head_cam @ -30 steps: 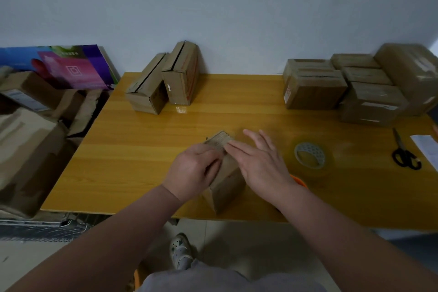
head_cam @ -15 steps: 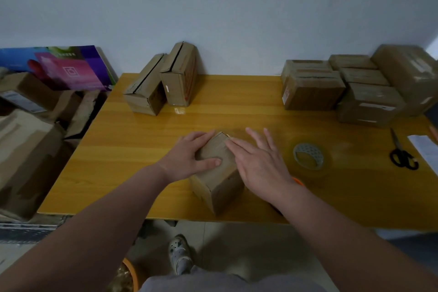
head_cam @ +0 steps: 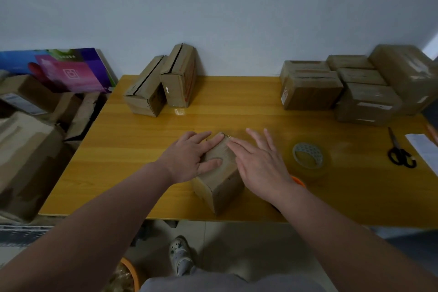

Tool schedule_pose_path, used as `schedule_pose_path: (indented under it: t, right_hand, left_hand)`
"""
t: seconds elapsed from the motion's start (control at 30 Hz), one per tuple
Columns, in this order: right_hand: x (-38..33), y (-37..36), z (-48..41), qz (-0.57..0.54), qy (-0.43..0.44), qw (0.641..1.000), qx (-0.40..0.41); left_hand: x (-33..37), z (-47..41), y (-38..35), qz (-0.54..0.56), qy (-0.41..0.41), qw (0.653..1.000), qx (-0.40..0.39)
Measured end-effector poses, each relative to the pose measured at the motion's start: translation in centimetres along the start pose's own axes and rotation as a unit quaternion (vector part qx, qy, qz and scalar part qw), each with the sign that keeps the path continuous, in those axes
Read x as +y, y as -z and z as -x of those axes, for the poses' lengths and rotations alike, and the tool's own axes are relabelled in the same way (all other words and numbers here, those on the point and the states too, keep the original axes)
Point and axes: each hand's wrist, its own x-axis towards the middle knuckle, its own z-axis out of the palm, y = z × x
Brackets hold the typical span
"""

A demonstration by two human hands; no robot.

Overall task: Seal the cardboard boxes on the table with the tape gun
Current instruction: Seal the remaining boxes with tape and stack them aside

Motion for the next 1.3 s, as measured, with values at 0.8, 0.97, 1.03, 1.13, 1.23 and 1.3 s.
schedule_pose_path:
  t: [0.8, 0.97, 1.03, 1.13, 1.23, 1.3]
  right_hand:
    - [-0.8, 1.0, 0.4, -0.035, -0.019, 0.999, -0.015]
    - [-0.8, 1.0, 0.4, -0.046, -0.024, 0.998, -0.016]
    - [-0.8, 0.9, 0.4, -0.051, -0.026, 0.998, -0.015]
    - [-0.6, 0.8, 0.3, -0.058, -0.03, 0.998, -0.009]
    - [-0.4, 0.4, 0.2, -0.059, -0.024, 0.998, 0.009]
    - [-0.3, 0.3, 0.4, -0.07, -0.021, 0.996, 0.044]
  left_hand:
    - [1.0, 0.6, 0.5, -0.04, 0.02, 0.998, -0.034]
    - [0.8, 0.4, 0.5, -0.029, 0.019, 0.999, -0.041]
    - [0.8, 0.4, 0.5, -0.022, 0.019, 0.999, -0.04]
    - [0.9, 0.4, 0.5, -0.013, 0.022, 0.999, -0.041]
    - [1.2, 0.6, 0.5, 0.002, 0.017, 1.0, -0.026]
    - [1.4, 0.9, 0.6, 0.002, 0.012, 1.0, -0.006]
